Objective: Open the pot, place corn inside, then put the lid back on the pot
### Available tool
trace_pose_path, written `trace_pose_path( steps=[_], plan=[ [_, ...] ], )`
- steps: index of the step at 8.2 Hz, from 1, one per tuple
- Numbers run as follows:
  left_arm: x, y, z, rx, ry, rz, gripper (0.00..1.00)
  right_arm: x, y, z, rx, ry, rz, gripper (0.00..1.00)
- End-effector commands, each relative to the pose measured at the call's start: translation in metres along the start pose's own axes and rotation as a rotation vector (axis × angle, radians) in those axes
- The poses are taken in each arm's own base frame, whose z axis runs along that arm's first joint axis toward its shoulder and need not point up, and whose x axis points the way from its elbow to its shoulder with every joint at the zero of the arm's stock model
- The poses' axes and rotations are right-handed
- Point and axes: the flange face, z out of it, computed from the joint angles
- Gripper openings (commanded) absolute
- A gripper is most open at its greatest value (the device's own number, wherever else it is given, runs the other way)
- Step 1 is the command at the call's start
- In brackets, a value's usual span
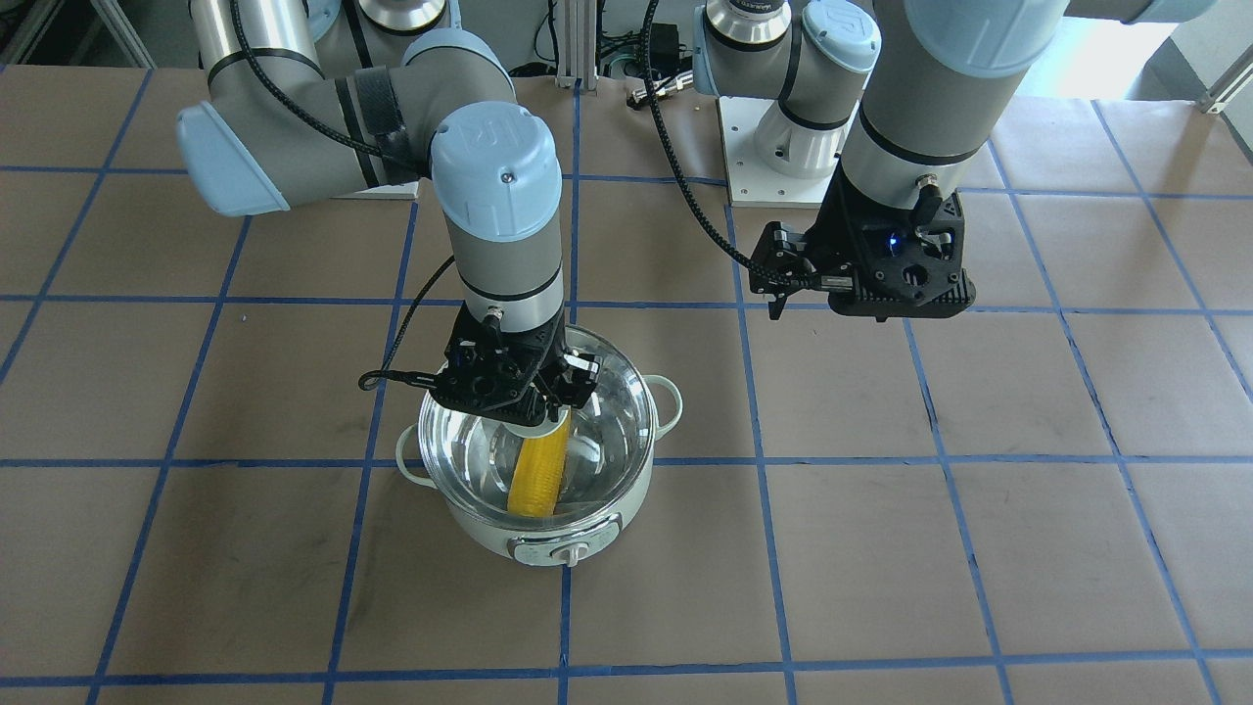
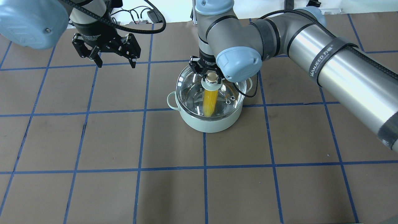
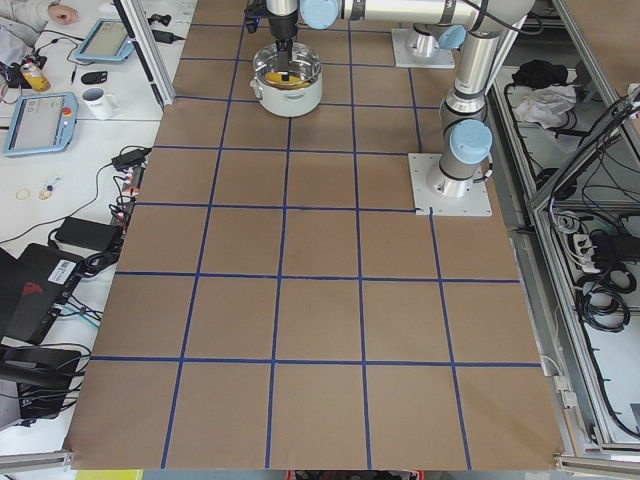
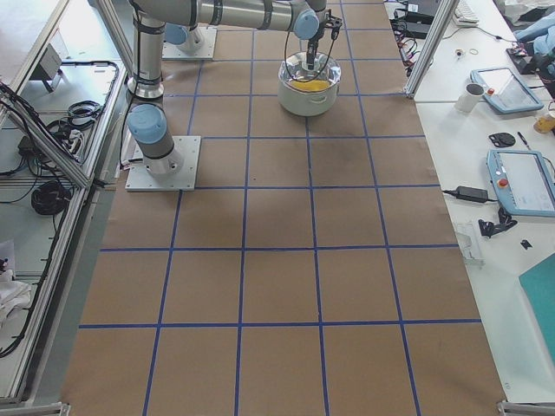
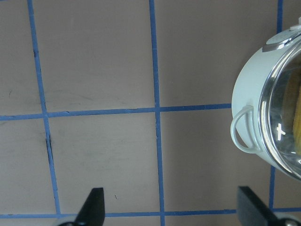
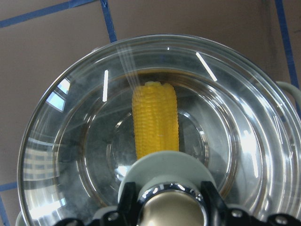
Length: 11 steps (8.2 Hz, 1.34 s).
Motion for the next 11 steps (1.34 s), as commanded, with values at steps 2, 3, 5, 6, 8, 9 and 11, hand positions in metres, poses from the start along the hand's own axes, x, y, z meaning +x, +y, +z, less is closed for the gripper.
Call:
trace_pose_path(
  steps=[2,3,5,6,8,9,11],
  plan=[
    [-0.0001,0.0006,0.0007,-0.004,-0.002,0.0,1.0,-0.0042,0.0024,0.006,0.003,0.014,-0.011,0.07],
    [-0.0002,0.001,-0.0002,-0.001,-0.002,0.0,1.0,-0.0039,0.0031,0.0059,0.001,0.014,-0.009,0.07],
    [0.0001,0.0008,0.0015,-0.006,0.0,0.0,1.0,-0.0039,0.0032,0.0063,0.002,0.013,-0.012,0.07],
    [0.0002,0.0003,0.001,-0.001,0.002,-0.003,1.0,-0.0038,0.0036,0.007,0.0,0.012,-0.011,0.07],
    [0.0002,-0.0005,0.0016,0.001,0.002,-0.001,1.0,-0.0044,0.0041,0.0072,-0.005,0.007,-0.008,0.08],
    [0.0003,-0.0009,0.0024,-0.001,0.002,-0.003,1.0,-0.0046,0.0044,0.0073,-0.008,0.005,-0.006,0.08],
    [0.0005,-0.0019,0.0028,0.002,0.003,-0.003,1.0,-0.0043,0.0047,0.0065,-0.008,0.005,-0.006,0.08]
  ],
)
